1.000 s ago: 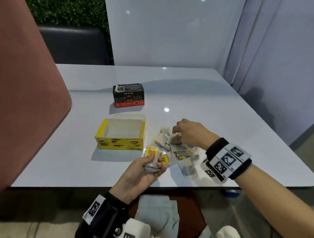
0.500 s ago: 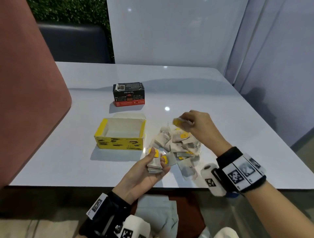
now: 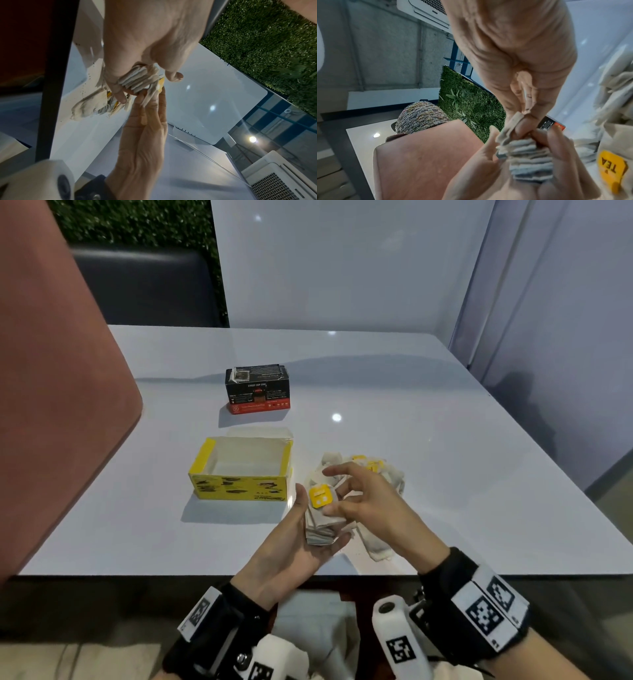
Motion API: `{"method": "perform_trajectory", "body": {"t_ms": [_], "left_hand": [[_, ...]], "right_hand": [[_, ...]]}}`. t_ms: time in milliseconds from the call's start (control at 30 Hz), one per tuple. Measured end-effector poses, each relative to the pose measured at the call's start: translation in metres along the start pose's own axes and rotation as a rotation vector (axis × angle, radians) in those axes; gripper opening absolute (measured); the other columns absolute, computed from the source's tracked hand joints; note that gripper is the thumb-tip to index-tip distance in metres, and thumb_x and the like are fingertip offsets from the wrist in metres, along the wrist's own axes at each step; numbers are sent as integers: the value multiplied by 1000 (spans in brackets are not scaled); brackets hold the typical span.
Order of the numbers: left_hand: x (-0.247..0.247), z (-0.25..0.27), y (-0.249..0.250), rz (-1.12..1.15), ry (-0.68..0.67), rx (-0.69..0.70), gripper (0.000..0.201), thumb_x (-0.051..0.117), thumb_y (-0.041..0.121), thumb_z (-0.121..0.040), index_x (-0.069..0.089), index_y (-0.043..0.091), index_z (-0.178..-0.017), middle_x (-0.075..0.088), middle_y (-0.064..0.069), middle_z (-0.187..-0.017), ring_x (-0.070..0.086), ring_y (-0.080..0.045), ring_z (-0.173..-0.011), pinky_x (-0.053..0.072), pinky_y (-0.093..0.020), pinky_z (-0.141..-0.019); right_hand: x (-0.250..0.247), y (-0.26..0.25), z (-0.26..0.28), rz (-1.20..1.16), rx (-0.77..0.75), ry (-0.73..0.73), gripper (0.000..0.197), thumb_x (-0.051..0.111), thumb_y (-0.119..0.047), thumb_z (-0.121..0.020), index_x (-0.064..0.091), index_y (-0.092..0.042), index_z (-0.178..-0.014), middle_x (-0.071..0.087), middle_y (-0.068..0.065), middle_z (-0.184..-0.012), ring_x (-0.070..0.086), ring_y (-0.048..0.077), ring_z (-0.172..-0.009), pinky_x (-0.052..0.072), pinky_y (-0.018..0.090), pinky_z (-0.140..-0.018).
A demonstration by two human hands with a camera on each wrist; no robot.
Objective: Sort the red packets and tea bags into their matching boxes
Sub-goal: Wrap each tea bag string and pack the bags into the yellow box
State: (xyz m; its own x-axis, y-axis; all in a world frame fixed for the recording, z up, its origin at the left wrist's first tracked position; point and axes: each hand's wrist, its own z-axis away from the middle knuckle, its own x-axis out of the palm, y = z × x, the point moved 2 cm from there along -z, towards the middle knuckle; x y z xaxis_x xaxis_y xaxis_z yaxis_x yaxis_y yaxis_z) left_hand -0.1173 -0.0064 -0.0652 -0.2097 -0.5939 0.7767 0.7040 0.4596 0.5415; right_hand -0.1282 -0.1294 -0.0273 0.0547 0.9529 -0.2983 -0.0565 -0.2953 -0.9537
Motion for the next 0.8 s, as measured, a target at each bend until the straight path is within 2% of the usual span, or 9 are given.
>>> {"method": "perform_trajectory", "body": {"t_ms": [167, 267, 333, 400, 467, 567, 667, 733, 800], "left_hand": [[4, 1, 0, 8, 12, 32, 55, 44, 51, -78, 65, 10, -109, 69, -7, -107, 67, -16, -90, 42, -34, -97], [5, 2, 0, 50, -6, 39, 56, 48, 44, -80, 56, 7, -121, 64, -12, -117, 58, -21, -108, 42, -35, -100], [3, 3, -1, 13, -31, 50, 49, 47, 38, -84, 57, 5, -119, 62, -13, -122, 54, -21, -115, 36, -37, -107], [0, 4, -1, -47, -40, 66, 44, 47, 30, -86, 55, 4, -121, 62, -13, -122, 58, -20, -111, 40, -37, -104], [-5, 6, 1, -112, -52, 87, 47, 50, 24, -88, 48, -1, -128, 63, -15, -118, 62, -21, -106, 49, -36, -96], [-10, 16, 11, -363, -83, 118, 55, 59, 15, -86, 40, -4, -134, 67, -9, -106, 64, -15, -93, 55, -31, -82], [-8, 30, 21, -697, -147, 120, 85, 59, 12, -84, 5, 19, -150, 68, 8, -106, 65, -10, -94, 54, -28, -82], [-2, 38, 26, -948, -161, 109, 101, 60, 19, -87, -22, 39, -143, 64, 13, -117, 65, -13, -104, 53, -31, -89], [3, 44, 31, -1144, -85, 58, 104, 56, 23, -91, -38, 44, -130, 61, 15, -116, 67, -9, -98, 51, -28, -94]], "right_hand": [[10, 4, -1, 48, -20, 114, 43, 76, -8, -71, 59, -23, -108, 57, 5, -73, 57, 14, -68, 49, 30, -70], [15, 8, 0, 35, -24, 163, 39, 75, -10, -72, 57, -25, -103, 61, 11, -77, 57, 16, -70, 48, 31, -64], [17, 9, 2, 110, -42, 173, 36, 73, -14, -75, 56, -25, -105, 59, 1, -75, 51, 8, -66, 42, 23, -62], [19, 8, 2, 241, -71, 160, 34, 69, -19, -78, 54, -24, -109, 52, -8, -75, 46, 5, -68, 37, 20, -63], [16, 5, 2, 285, -75, 81, 37, 67, -20, -79, 54, -23, -114, 51, -6, -85, 46, 9, -74, 41, 23, -69], [0, -7, -1, 331, -44, -207, 46, 69, -24, -81, 50, -28, -123, 54, -5, -106, 55, 13, -84, 51, 33, -83], [-18, -23, -1, 385, -26, -415, 66, 74, -28, -77, 40, -37, -133, 50, -3, -120, 57, 10, -86, 51, 26, -83], [-17, -34, 1, 440, -44, -530, 76, 77, -34, -73, 34, -46, -134, 48, -5, -126, 61, 13, -93, 52, 30, -87], [-10, -41, 2, 539, -69, -601, 81, 78, -40, -70, 30, -51, -134, 48, -6, -133, 62, 22, -105, 51, 40, -93]]}}
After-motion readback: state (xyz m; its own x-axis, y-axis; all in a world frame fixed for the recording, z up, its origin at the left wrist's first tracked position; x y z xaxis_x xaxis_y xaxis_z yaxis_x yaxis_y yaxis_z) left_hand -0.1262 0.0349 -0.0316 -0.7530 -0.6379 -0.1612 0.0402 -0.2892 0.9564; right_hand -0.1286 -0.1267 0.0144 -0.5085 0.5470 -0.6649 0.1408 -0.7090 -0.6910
